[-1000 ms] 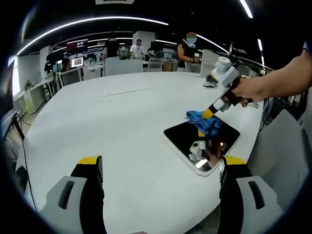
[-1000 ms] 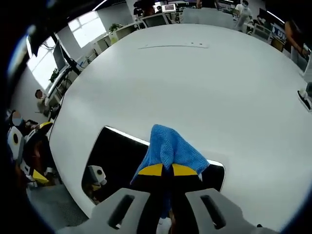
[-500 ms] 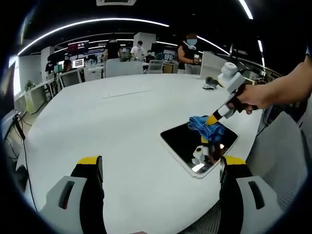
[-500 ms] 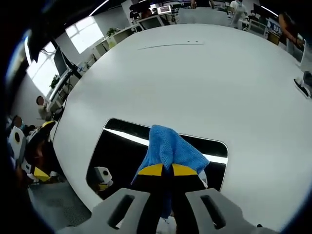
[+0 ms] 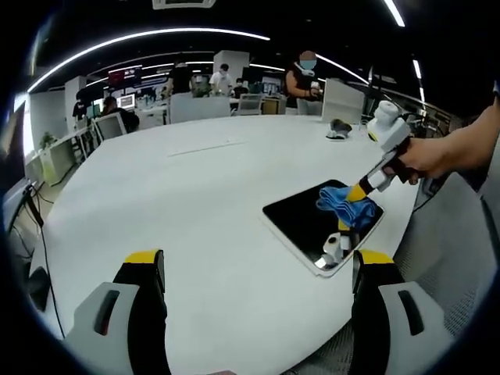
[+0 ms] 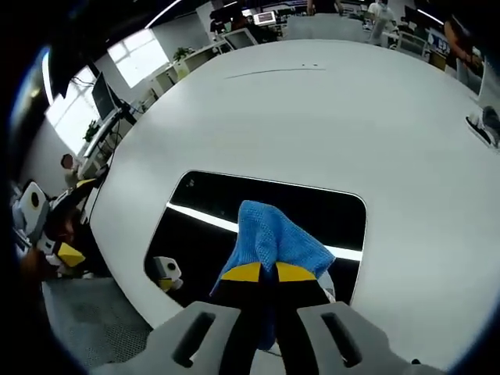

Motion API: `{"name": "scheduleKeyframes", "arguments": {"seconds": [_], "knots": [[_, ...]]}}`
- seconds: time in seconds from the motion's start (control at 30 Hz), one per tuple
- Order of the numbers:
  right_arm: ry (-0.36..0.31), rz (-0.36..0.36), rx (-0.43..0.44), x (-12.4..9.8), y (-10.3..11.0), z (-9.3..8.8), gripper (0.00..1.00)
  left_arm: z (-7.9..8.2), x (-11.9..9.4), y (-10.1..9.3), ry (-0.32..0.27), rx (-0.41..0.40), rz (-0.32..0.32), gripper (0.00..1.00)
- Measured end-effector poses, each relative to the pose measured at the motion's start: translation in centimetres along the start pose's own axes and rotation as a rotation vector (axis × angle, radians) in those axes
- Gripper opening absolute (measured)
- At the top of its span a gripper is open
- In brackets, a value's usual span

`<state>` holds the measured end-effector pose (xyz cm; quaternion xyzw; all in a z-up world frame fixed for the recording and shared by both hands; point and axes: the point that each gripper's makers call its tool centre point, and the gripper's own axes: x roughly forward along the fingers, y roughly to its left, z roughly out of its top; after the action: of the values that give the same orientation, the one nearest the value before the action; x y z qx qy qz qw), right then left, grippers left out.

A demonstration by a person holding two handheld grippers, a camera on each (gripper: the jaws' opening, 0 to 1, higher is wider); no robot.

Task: Wipe the mirror surface with the cleaning cloth until all visible marks leave the cleaned area.

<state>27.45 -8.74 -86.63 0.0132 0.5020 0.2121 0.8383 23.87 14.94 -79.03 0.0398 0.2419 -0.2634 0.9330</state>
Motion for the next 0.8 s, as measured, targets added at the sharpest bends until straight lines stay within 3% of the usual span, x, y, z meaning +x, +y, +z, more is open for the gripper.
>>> {"name": "scheduleKeyframes", "arguments": {"seconds": [0.47,0.8], "knots": [[0.002,0.006,0.004,-0.6,0.8,-1.6,0.00,0.0,0.3,0.2,-0.024,-0.052,-0.002,0.99],[0.004,0.022,0.011,-1.3,1.4,-3.0,0.00,-0.2,0.5,-0.2,-0.017,-0.046,-0.009,0.99]]}}
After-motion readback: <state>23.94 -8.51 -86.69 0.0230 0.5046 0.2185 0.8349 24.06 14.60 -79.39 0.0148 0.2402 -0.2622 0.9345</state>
